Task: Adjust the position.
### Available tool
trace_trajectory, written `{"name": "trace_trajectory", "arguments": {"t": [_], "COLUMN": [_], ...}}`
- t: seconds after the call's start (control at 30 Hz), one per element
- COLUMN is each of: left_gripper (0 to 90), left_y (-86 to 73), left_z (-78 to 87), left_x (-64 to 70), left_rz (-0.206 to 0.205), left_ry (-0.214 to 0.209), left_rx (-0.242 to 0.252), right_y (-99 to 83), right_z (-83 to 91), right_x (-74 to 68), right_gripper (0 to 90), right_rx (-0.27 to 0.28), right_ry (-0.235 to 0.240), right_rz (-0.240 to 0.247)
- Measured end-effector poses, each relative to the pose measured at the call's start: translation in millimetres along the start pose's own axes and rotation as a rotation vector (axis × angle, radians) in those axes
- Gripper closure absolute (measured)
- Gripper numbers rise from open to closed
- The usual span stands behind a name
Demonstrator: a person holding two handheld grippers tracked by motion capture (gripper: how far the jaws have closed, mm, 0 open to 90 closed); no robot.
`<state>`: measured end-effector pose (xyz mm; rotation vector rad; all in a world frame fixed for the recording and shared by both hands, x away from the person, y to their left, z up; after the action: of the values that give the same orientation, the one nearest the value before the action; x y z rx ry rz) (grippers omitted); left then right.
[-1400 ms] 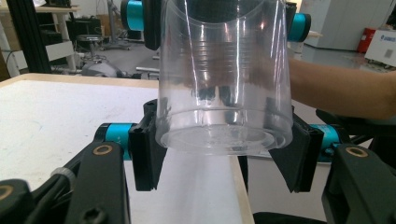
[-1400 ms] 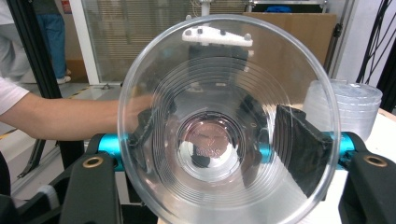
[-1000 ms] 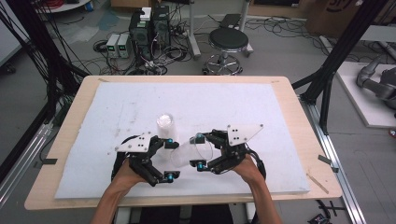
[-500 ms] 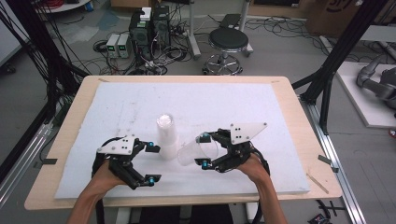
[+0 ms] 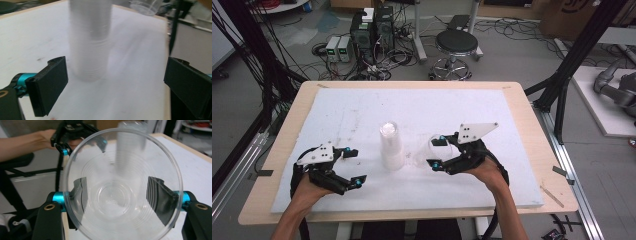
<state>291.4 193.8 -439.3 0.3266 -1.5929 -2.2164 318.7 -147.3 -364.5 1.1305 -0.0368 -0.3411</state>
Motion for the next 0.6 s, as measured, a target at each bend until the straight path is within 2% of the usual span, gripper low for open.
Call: {"name": "trace_trajectory", "arguments": {"t": [0.23, 0.3, 0.4, 0.5, 0.6], "left_gripper": [5.4, 5.4, 5.4, 5.4, 5.4], "left_y": [-15.7, -18.9, -23.4, -27.3, -31.2], "left_z": [4.7, 5.1, 5.4, 5.2, 3.6], "left_x": [-14.8, -17.3, -20.3, -22.0, -23.4], "left_rz": [0.035, 0.047, 0.052, 0.073, 0.077], "left_ry": [0.147, 0.176, 0.198, 0.223, 0.266], "left_rx": [-0.003, 0.002, -0.003, 0.009, 0.015], "right_y": [1.3, 1.2, 0.3, -1.1, -1.6], "right_z": [3.7, 5.0, 6.3, 7.3, 8.1], "right_x": [12.2, 15.5, 19.7, 23.5, 25.7], "right_gripper": [34.4, 34.5, 34.5, 34.5, 34.5], "right_rx": [-0.08, -0.095, -0.114, -0.133, -0.136], "right_ry": [-0.101, -0.128, -0.161, -0.194, -0.21], "right_rz": [-0.042, -0.059, -0.082, -0.098, -0.1]}}
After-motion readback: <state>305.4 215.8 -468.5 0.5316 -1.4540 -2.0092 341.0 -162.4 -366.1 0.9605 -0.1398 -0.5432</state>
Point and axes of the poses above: each handheld gripper's, and its own axes: z roughly backward along the jaws, y roughly out of its top, x roughly to its right, the point moved 4 cm from there along -z, roughly forward along the jaws, and after that the axes turned 6 degrees about -z, right-handed, at the moved point
